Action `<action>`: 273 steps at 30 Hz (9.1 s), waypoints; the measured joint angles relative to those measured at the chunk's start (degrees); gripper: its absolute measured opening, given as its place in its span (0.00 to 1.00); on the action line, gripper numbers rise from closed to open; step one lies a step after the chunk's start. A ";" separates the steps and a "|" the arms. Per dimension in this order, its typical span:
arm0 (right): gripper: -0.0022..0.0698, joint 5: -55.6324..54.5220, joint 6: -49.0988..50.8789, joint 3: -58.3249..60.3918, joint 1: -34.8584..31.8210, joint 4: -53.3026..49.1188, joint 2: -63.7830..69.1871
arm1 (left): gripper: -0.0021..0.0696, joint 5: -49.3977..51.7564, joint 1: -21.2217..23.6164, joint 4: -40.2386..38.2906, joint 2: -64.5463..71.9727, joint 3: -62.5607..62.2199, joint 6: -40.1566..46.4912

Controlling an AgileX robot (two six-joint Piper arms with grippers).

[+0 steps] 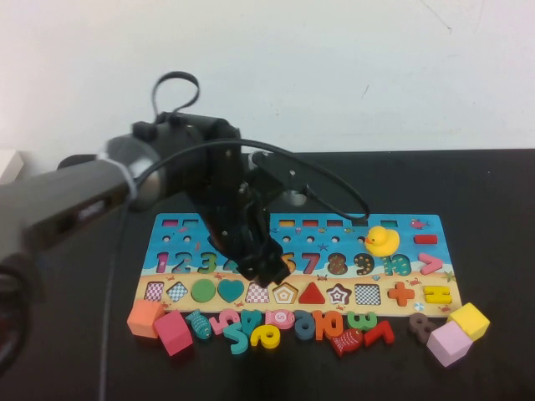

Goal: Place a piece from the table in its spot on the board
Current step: Place the "Pentagon" into the hole of the Pentagon

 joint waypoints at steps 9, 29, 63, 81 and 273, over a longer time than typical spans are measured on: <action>0.06 0.00 0.00 0.00 0.00 0.00 0.00 | 0.46 3.70 -1.18 -0.76 9.74 -8.57 2.12; 0.06 0.00 0.00 0.00 0.00 0.00 0.00 | 0.46 1.61 -4.31 2.88 16.98 -14.30 2.75; 0.06 0.00 0.00 0.00 0.00 0.00 0.00 | 0.64 2.41 -4.31 6.21 16.68 -14.56 9.20; 0.06 0.00 0.00 0.00 0.00 0.00 0.00 | 0.09 4.49 -4.31 7.62 13.37 -14.56 5.12; 0.06 0.00 0.00 0.00 0.00 0.00 0.00 | 0.03 9.76 -4.31 11.69 17.76 -14.56 -6.10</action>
